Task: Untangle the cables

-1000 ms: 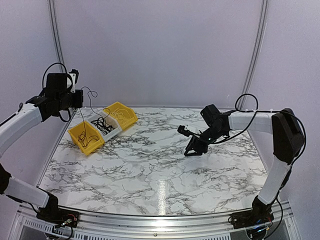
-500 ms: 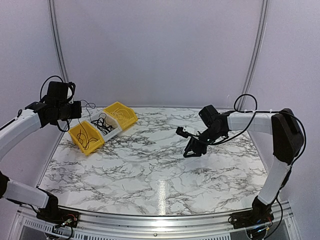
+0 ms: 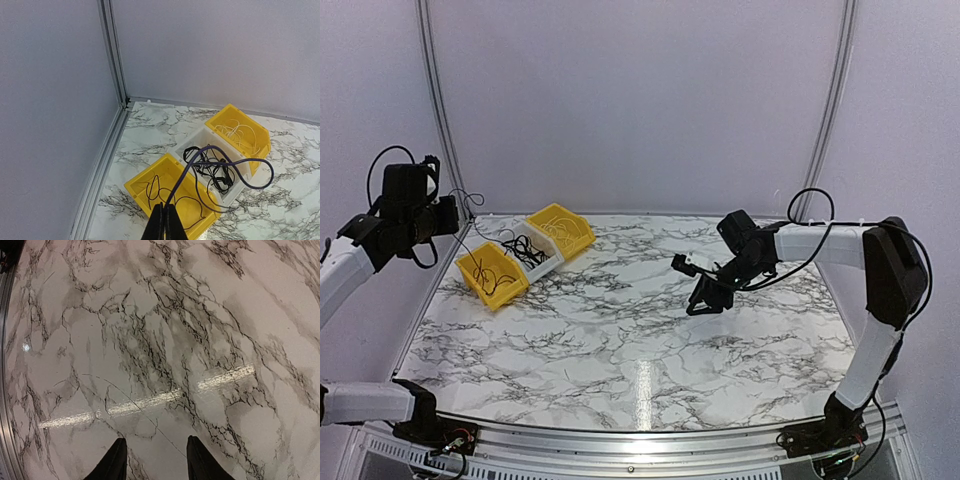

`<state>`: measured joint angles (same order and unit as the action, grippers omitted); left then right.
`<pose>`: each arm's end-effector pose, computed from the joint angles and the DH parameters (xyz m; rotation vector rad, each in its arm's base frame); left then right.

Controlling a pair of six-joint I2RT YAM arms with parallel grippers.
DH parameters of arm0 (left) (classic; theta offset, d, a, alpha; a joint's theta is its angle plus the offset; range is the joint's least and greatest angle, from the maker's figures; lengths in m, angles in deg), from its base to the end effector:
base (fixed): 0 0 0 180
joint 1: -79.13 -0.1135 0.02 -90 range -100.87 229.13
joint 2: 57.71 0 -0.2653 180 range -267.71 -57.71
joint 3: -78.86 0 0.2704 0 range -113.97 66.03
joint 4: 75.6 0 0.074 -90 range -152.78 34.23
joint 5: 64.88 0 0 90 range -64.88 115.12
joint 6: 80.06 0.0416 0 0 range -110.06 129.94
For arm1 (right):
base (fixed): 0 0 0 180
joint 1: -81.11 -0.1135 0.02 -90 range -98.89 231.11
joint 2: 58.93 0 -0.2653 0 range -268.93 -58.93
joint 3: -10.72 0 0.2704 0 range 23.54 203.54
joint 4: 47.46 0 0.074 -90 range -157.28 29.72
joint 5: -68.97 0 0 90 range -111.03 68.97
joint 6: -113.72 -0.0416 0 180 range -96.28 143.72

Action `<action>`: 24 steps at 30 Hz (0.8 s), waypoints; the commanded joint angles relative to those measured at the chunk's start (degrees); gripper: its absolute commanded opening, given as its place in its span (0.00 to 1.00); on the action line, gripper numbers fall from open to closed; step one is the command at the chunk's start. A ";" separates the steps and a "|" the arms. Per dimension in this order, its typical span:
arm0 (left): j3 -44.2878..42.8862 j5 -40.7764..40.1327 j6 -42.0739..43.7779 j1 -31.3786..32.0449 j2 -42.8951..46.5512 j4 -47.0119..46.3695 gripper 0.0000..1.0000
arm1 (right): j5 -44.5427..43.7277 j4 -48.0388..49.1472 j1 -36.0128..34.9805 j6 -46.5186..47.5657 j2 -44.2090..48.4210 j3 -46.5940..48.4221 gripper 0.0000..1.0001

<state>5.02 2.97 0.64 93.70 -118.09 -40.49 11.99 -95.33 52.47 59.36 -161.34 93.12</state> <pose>0.2521 -0.0493 0.3656 -0.1652 1.9136 0.0973 0.3157 0.1982 0.1792 -1.5278 2.1455 0.7466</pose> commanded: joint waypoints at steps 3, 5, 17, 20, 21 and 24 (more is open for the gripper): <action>0.17 -5.87 2.18 -0.85 0.61 0.60 0.00 | -0.39 -0.77 -0.89 0.21 0.98 0.60 0.42; 1.08 -7.52 0.93 -1.02 0.93 0.95 0.00 | -0.36 -0.80 -1.04 0.21 0.83 0.62 0.42; 2.97 -5.95 -2.29 -2.27 -7.60 -0.99 0.00 | -0.79 -1.18 -2.06 0.29 0.46 0.82 0.42; 2.39 -4.14 -3.66 -2.98 -11.13 -1.67 0.00 | -0.95 -1.16 -2.12 0.29 0.75 0.74 0.42; 2.20 -3.78 -4.39 -3.11 -12.55 -1.71 0.00 | -1.01 -1.09 -2.12 0.29 0.80 0.66 0.42; 1.96 -3.59 -6.49 -3.44 -15.05 -1.75 0.00 | -1.02 -1.08 -2.12 0.29 0.90 0.60 0.42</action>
<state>7.32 -1.42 -2.68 90.90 -130.92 -40.89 11.46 -95.51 50.83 59.36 -161.34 93.12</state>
